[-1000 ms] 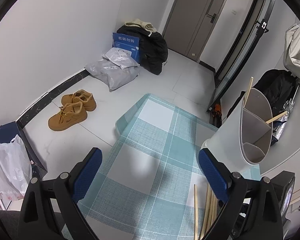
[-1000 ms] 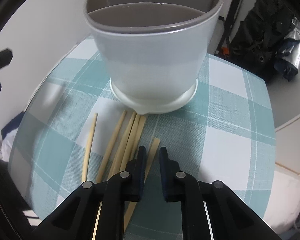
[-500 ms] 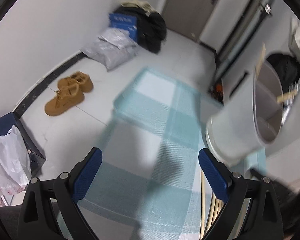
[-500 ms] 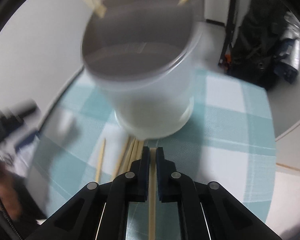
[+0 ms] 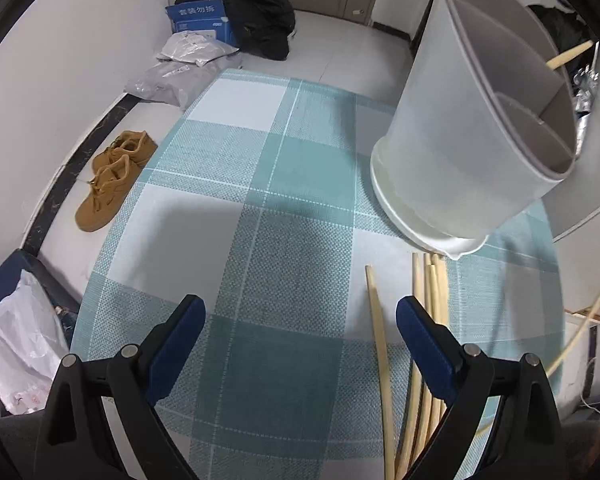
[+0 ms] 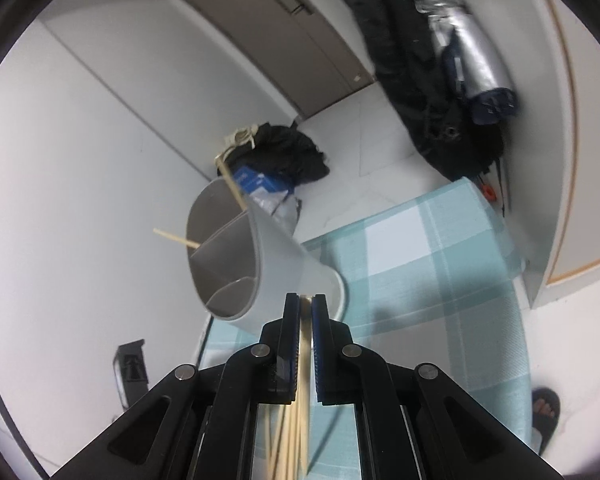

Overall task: Organize utensils
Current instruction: 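Lift the chopstick with the right gripper while the left gripper grasps another chopstick, then carry both held chopsticks up and lower them into the white holder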

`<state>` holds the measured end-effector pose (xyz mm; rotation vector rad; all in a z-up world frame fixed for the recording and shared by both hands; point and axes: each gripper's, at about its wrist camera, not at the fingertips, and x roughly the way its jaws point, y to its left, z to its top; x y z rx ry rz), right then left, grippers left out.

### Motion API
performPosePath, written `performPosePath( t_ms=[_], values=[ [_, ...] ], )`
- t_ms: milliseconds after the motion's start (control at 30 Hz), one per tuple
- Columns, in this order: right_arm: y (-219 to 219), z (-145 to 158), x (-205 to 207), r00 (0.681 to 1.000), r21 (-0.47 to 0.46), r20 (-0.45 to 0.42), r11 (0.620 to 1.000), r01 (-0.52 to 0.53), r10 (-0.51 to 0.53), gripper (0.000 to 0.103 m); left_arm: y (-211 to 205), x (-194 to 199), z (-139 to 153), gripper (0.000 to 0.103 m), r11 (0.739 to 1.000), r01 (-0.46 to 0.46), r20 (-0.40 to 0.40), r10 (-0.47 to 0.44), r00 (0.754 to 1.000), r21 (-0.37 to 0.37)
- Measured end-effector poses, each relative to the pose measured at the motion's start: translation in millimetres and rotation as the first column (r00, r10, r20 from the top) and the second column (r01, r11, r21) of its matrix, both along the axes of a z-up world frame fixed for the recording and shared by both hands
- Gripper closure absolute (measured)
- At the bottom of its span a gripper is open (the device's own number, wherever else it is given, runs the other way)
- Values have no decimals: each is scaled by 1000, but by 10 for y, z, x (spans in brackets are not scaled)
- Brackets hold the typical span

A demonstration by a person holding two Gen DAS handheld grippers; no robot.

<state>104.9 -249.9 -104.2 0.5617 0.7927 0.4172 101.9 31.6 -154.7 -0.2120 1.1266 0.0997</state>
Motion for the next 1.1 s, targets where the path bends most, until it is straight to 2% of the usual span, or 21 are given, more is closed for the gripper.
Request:
performPosePath(
  t_ms=[133,167,233,333,367,400,433,500,600,700,933,1100],
  values=[
    [-218,-107,-22,1000,36,7,999,22,-22,98,-109,66,-59,14,999,10,-42,-8,999,44],
    [-253,-133,-12,1000,41,8,999,28,-28,98,-143,77,-78,23,998,14,-52,-11,999,56],
    [-330,-151,-24,999,54,14,998,43,-43,98,-231,103,-102,27,994,33,-73,-25,997,104],
    [-416,-147,-33,998,71,22,996,58,-60,98,-287,120,-79,41,995,26,-80,-18,997,100],
    [-436,-151,-31,998,80,25,995,59,-61,98,-310,123,-67,49,995,23,-88,-14,996,101],
    [-452,-136,-34,998,86,32,995,60,-63,98,-343,136,-53,63,995,27,-94,-18,995,95],
    [-455,-123,-38,997,81,39,995,61,-64,98,-377,148,-45,70,995,35,-101,-26,995,92],
    [-446,-111,-37,997,61,52,997,55,-58,98,-471,187,-29,102,995,68,-123,-58,991,76],
    [-450,-91,-33,997,32,58,998,47,-48,98,-478,229,-25,102,998,41,-139,-34,990,47],
    [-447,-72,-42,998,28,59,999,27,-29,98,-426,222,-5,102,999,11,-116,-6,993,41],
    [-374,6,-184,993,-17,114,1000,19,-17,98,-289,-12,343,102,1000,-14,38,14,999,20],
    [-231,101,-327,988,-47,157,999,5,3,98,-295,-318,778,102,1000,18,211,-13,977,-22]
  ],
)
